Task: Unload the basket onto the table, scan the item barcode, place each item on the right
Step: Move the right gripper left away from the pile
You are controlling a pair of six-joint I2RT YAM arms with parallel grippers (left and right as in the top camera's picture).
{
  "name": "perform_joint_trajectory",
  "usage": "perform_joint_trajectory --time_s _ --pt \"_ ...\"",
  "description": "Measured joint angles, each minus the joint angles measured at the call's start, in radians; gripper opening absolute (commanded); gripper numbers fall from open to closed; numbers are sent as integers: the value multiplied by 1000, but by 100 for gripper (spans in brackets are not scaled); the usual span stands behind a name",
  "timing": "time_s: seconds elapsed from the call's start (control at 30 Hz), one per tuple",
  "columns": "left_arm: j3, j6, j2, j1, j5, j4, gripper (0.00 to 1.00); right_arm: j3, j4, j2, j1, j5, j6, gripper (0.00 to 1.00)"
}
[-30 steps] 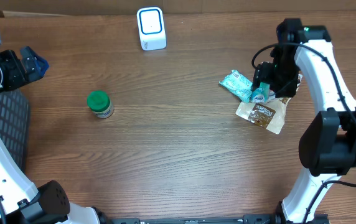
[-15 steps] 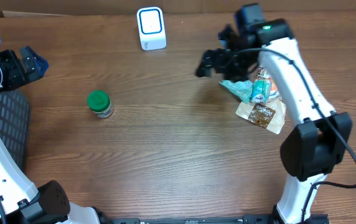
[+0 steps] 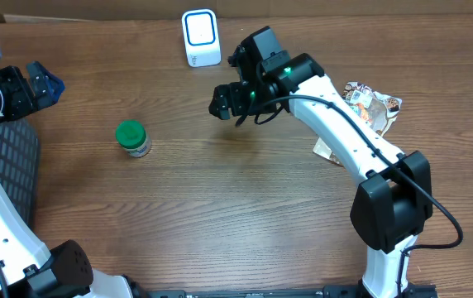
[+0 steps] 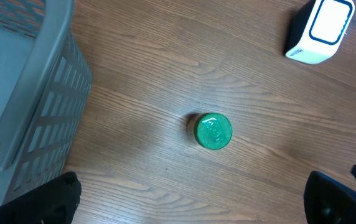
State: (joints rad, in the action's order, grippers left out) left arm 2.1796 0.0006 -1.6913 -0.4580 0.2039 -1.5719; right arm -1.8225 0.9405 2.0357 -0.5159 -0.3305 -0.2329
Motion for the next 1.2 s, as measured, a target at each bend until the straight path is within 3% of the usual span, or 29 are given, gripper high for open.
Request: perform_joint_trajectory --time_s 0.5,0.83,0.87,0.97,1.07,1.1,1.2 --pt "0 -11 0 0 1 0 99 17 14 0 -26 17 -3 91" --pt "-71 -15 -32 77 130 51 97 17 28 0 -21 51 -3 95" --pt "-98 -14 -50 98 138 58 85 17 33 0 -21 61 -2 95" --pt "-165 -8 -134 156 132 68 65 17 38 0 -21 78 -2 95" --pt "-216 -77 -229 206 27 79 13 17 40 0 -21 85 -2 95" --pt "-230 -109 -253 220 -23 84 5 17 40 0 -21 87 -2 95" --pt "-279 -224 -302 259 -190 108 4 17 42 0 -21 93 -3 95"
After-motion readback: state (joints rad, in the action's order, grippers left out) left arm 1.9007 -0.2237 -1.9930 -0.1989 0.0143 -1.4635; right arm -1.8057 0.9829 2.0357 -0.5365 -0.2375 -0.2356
